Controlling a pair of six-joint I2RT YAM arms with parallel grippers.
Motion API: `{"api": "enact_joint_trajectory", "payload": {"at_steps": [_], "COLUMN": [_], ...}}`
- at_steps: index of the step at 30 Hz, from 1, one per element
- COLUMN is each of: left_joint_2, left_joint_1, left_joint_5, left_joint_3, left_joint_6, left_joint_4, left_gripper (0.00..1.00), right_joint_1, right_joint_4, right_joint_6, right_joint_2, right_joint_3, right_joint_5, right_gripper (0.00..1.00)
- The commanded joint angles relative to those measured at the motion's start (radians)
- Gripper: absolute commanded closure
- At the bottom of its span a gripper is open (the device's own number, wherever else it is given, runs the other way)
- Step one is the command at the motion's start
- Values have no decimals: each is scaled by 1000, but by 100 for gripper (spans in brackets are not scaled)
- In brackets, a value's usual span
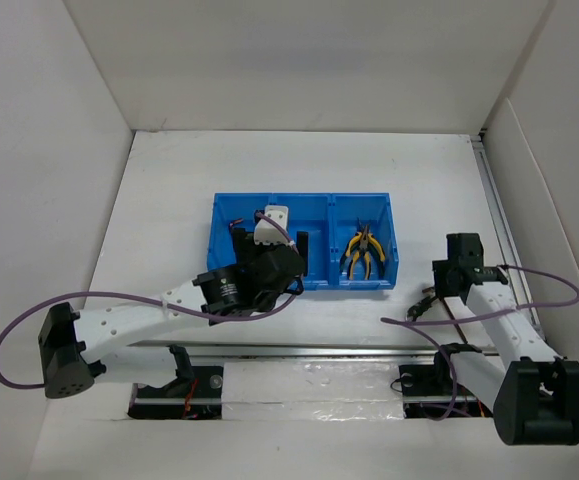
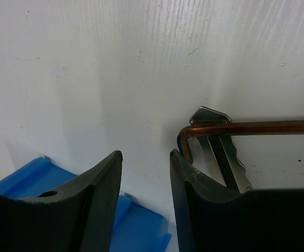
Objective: Sort the tools into containers
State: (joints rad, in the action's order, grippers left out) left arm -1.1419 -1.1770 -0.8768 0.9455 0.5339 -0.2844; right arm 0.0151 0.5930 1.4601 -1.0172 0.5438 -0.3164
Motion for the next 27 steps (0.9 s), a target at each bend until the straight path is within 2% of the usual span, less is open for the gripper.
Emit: {"api": "enact_joint_trajectory", "payload": {"at_steps": [1, 7, 19, 27], "left_joint_2": [-12, -35, -22, -28], "left_joint_1": [-4, -4, -4, -4], "left_joint_5": [-44, -51, -54, -59], "left_joint_3": [45, 62, 61, 64], "left_joint_6": [20, 29, 32, 34], "left_joint_4": [-18, -39, -44, -50], "left_gripper": [5, 5, 4, 4], "right_joint_1": [13, 13, 13, 13], "right_joint_4": [67, 45, -58, -85], "right_joint_6": [-12, -26, -29, -40], "right_joint_2": [38, 13, -141, -259], "right_joint_3": [39, 19, 13, 65], "right_joint_5": [-24, -10, 34, 50], "right_gripper": [53, 52, 53, 59]}}
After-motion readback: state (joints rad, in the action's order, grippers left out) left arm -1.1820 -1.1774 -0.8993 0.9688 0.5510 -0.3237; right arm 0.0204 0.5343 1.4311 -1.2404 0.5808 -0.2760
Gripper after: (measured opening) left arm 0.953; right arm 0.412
